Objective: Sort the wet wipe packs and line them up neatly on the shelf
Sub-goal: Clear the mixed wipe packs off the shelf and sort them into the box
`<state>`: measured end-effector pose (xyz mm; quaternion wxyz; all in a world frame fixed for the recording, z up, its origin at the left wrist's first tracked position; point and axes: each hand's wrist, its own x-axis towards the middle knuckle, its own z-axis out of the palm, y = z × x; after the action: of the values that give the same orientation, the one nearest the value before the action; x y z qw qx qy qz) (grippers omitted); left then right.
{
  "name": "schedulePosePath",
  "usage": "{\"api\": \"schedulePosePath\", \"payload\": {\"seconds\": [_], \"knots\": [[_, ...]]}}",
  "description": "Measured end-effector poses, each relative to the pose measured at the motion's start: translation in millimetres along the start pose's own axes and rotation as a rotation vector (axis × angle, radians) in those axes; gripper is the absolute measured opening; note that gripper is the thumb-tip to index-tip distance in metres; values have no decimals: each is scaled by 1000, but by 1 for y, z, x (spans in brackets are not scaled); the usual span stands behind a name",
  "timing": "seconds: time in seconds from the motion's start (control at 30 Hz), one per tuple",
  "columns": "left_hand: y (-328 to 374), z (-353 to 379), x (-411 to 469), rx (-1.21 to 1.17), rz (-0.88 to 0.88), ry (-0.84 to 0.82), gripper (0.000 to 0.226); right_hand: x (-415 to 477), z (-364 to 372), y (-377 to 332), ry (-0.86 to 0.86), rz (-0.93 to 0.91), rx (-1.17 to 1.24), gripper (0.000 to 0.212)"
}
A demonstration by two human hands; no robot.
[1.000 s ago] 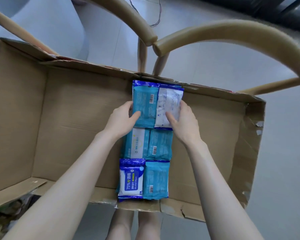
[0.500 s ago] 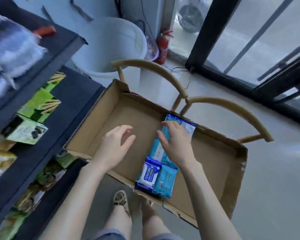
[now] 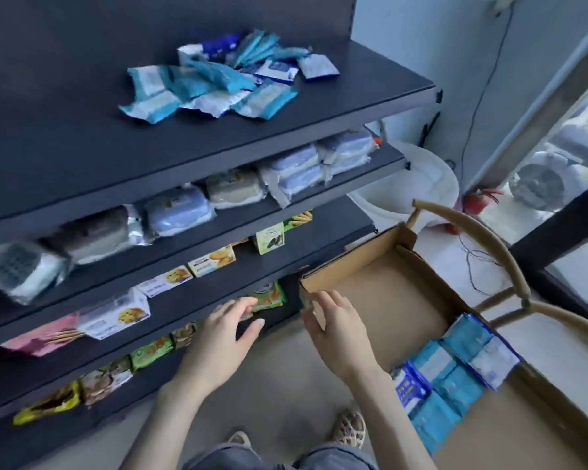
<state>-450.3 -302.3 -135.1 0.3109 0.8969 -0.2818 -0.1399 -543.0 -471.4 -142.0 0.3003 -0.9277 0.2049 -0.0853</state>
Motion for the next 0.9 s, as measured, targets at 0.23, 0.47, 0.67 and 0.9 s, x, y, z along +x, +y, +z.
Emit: {"api": "schedulePosePath", "payload": {"seconds": [0.23,0.47,0.67,0.9], "knots": [[-67,-95,-6,42,-12,149,34,39,34,-102,-16,-137,14,28],[-71,-169,57,6,103,318,29,123,12,-165,88,-223,13,30],[-62,-209,152,-44,186,389,26,221,-11,-185,173,-233,14,31],[-58,-227,272,222,61,368,42,338,-23,-183,165,-232,-17,33]]}}
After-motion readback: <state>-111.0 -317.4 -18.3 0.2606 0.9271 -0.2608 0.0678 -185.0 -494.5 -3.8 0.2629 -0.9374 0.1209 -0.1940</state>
